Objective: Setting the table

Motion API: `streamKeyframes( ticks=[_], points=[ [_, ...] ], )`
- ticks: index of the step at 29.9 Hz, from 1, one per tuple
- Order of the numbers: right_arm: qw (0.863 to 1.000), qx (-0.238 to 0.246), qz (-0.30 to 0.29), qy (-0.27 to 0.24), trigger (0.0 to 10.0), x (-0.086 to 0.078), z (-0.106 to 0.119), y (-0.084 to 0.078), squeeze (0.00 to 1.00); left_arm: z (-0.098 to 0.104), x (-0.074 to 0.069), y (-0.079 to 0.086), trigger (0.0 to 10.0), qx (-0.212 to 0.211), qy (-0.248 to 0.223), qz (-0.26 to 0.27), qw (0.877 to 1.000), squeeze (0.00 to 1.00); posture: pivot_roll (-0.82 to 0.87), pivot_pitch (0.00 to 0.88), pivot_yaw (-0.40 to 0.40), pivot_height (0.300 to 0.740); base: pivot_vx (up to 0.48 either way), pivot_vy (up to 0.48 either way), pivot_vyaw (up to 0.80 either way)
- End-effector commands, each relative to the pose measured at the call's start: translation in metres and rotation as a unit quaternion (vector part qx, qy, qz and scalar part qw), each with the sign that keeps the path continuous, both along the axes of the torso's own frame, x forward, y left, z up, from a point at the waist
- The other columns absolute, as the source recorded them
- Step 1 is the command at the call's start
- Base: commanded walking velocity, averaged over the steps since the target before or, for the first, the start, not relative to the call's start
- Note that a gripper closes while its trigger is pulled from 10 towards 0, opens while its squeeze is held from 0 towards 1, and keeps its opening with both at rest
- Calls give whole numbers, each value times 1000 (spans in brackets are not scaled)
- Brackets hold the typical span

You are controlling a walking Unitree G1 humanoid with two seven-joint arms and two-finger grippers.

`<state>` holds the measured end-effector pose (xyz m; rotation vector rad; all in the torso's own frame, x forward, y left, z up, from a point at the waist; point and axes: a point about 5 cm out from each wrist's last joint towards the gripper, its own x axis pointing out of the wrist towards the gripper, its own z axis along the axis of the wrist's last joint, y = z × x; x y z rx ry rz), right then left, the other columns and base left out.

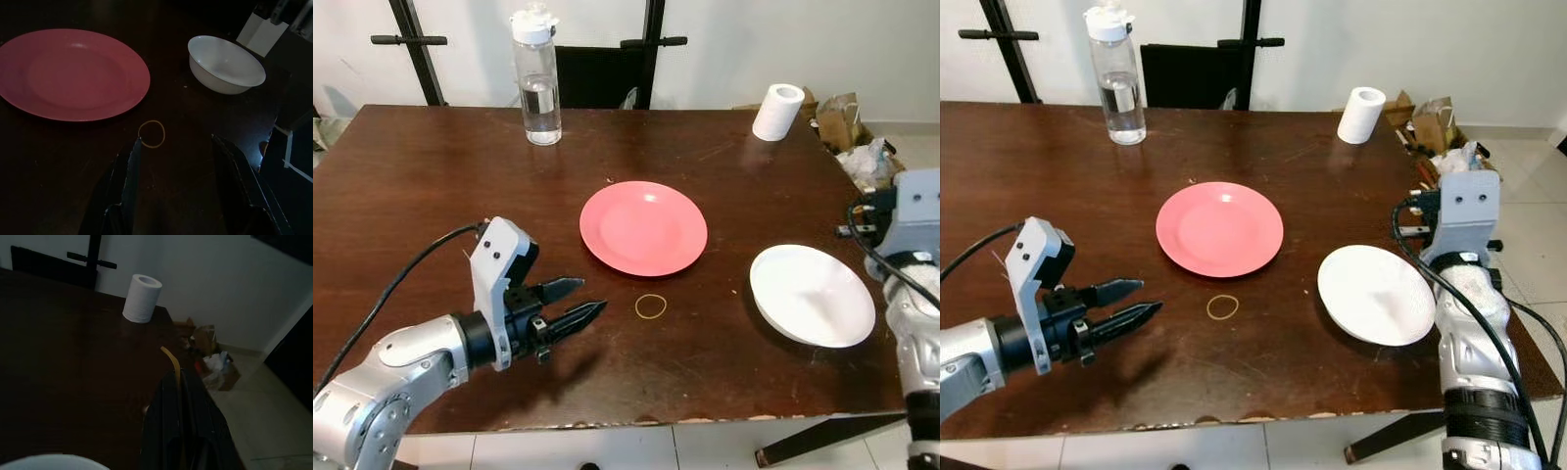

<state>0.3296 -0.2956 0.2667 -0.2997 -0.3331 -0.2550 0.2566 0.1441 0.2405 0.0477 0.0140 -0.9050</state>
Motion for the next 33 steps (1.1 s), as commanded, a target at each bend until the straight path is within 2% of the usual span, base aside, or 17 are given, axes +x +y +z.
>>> streamKeyframes(
  ticks=[1,5,9,12,15,19,25,26,27,28,32,33],
  points=[
    [1000,-5,-23,0,10000,-7,0,-11,0,-4,-2,-2,10000,2,6,-4,1000,0,172,207,73,740,0,0,0],
    [999,-3,-52,6,10000,-13,-4,-27,0,-5,-1,-4,10000,1,5,-6,1000,0,164,207,75,740,0,0,0],
    [999,1,-36,2,10000,-13,-2,-26,0,-5,-1,-4,10000,0,5,-6,1000,0,164,207,77,740,0,0,0],
    [999,-25,22,35,10000,-13,-6,-11,0,-5,-1,-4,10000,1,6,-6,1000,0,163,210,76,740,0,0,0],
    [997,-40,36,55,10000,-16,-10,-5,0,-5,-1,-4,10000,2,5,-6,1000,0,164,214,72,740,0,0,0],
    [991,-63,40,108,10000,-32,-28,3,0,-6,-2,-4,10000,5,6,-6,1000,0,161,222,65,740,0,0,0],
    [982,-47,82,161,10000,-44,-61,24,0,-6,-2,-5,10000,5,8,-10,1000,0,152,233,73,740,0,0,0],
    [982,-47,82,161,10000,-44,-61,24,0,-6,-2,-5,10000,5,8,-10,1000,0,152,233,73,740,0,0,0],
    [984,-41,78,158,10000,-42,-62,24,643,-6,-1,-6,10000,4,8,-10,1000,0,152,233,73,740,0,0,0],
    [986,-39,73,147,10000,-39,-59,24,1000,-5,0,-6,10000,4,7,-10,1000,0,152,233,73,740,0,0,0],
    [990,-38,71,117,10000,-35,-46,25,1000,-4,0,-6,10000,3,6,-10,1000,0,153,232,75,740,0,0,0],
    [992,-35,71,101,10000,-34,-39,25,0,-4,0,-7,10000,3,6,-10,1000,0,152,233,74,740,0,0,0]
  ],
)
